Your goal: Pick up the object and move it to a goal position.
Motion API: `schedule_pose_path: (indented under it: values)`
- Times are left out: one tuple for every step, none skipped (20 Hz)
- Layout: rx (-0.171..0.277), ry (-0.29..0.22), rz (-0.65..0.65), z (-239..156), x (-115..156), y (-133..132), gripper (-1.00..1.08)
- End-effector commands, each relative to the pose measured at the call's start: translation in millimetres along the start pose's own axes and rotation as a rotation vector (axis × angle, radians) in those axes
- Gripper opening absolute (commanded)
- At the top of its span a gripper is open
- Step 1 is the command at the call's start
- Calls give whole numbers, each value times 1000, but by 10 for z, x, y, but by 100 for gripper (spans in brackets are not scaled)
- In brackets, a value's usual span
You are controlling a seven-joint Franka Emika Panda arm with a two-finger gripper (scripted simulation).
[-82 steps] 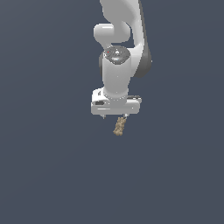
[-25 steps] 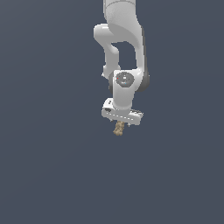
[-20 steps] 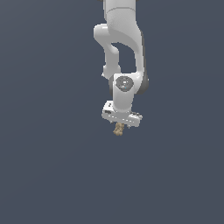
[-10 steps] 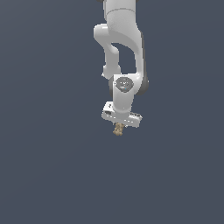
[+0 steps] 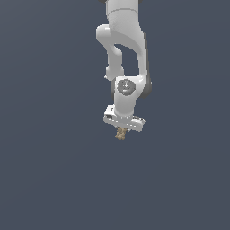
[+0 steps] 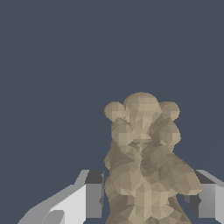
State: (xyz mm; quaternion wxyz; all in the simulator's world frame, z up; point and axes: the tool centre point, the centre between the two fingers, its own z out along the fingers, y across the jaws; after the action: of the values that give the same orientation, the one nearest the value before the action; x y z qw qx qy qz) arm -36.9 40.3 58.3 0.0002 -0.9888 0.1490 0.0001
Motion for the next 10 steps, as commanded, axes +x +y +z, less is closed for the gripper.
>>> schedule_pose_path:
  values:
    - [0, 1, 1, -23, 78, 45, -100]
    - [0, 1, 1, -34, 118, 67, -100]
    - [0, 1, 1, -46, 162, 91, -100]
    - [0, 1, 1, -59, 210, 117, -100]
    - [0, 1, 1, -73, 262, 144, -100]
    - [0, 1, 1, -88, 317, 174, -100]
    - [0, 1, 1, -103, 375, 205, -100]
    - [0, 1, 1, -120, 437, 237, -100]
    - [0, 1, 1, -137, 501, 271, -100]
    - [0, 1, 1, -155, 567, 306, -100]
